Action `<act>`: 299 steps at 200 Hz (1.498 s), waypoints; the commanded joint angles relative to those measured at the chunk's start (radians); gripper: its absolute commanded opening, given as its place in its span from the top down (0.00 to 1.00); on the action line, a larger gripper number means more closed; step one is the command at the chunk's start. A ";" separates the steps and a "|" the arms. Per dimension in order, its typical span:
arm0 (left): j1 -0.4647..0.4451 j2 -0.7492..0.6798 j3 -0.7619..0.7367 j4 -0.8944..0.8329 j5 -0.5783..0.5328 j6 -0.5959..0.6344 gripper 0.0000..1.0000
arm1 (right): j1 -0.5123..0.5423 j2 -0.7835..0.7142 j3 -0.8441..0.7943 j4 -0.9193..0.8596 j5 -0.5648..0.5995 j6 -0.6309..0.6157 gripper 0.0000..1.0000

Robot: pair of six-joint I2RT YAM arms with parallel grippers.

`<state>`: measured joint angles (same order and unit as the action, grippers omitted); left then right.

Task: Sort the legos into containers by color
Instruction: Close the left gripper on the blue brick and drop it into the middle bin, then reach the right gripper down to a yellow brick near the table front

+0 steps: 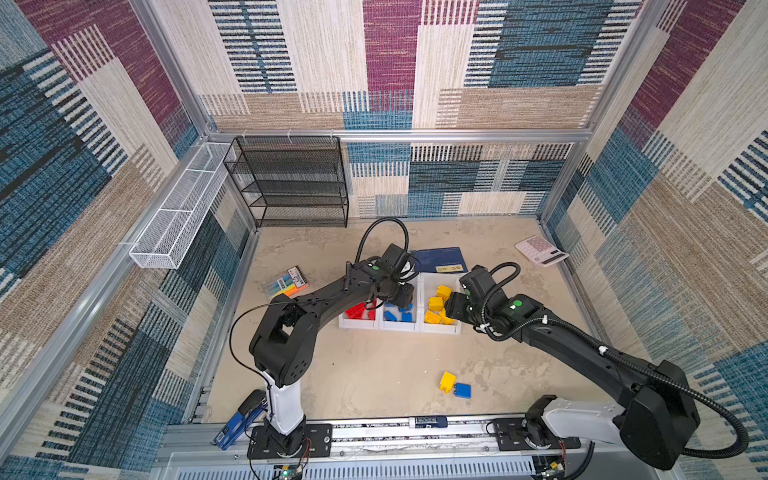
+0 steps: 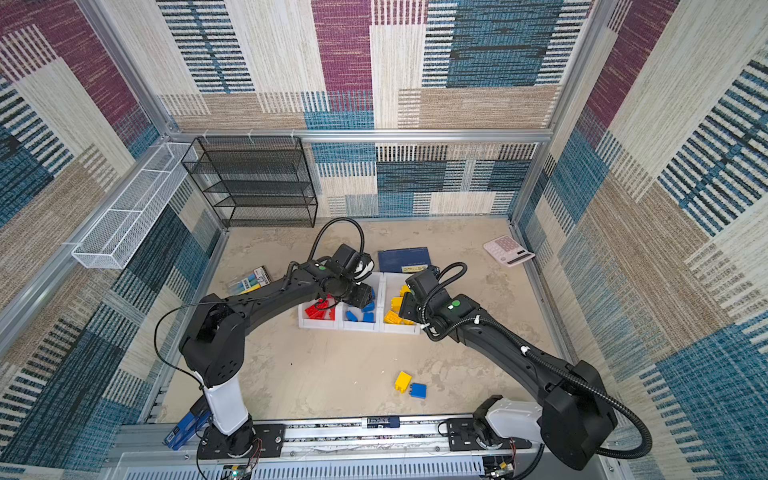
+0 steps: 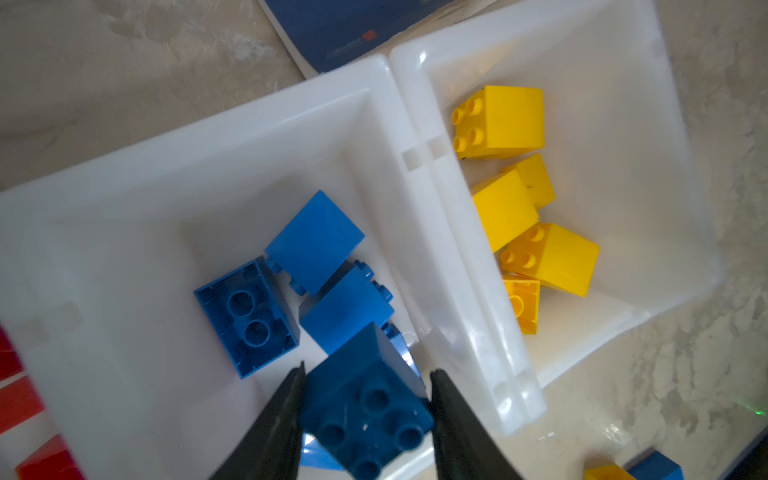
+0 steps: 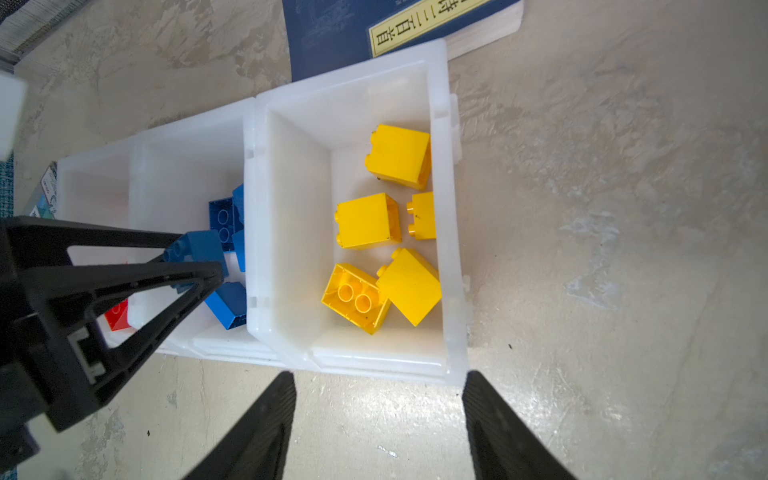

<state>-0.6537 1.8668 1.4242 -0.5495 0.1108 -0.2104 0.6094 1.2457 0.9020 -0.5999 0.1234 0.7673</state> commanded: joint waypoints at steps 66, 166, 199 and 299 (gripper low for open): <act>0.005 -0.093 -0.062 0.010 0.000 -0.023 0.36 | 0.001 -0.012 -0.027 0.007 0.005 0.015 0.33; 0.017 -0.192 -0.167 0.040 -0.017 -0.053 0.36 | 0.008 -0.074 -0.136 -0.032 -0.025 0.054 0.34; 0.024 -0.230 -0.216 0.048 -0.028 -0.063 0.36 | 0.070 -0.081 -0.177 -0.045 -0.030 0.119 0.35; 0.054 -0.286 -0.301 0.071 -0.010 -0.067 0.35 | 0.371 0.018 -0.213 -0.093 -0.057 0.407 0.35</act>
<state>-0.6044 1.5879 1.1339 -0.4965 0.0856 -0.2596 0.9451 1.2213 0.6670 -0.6773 0.0746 1.1030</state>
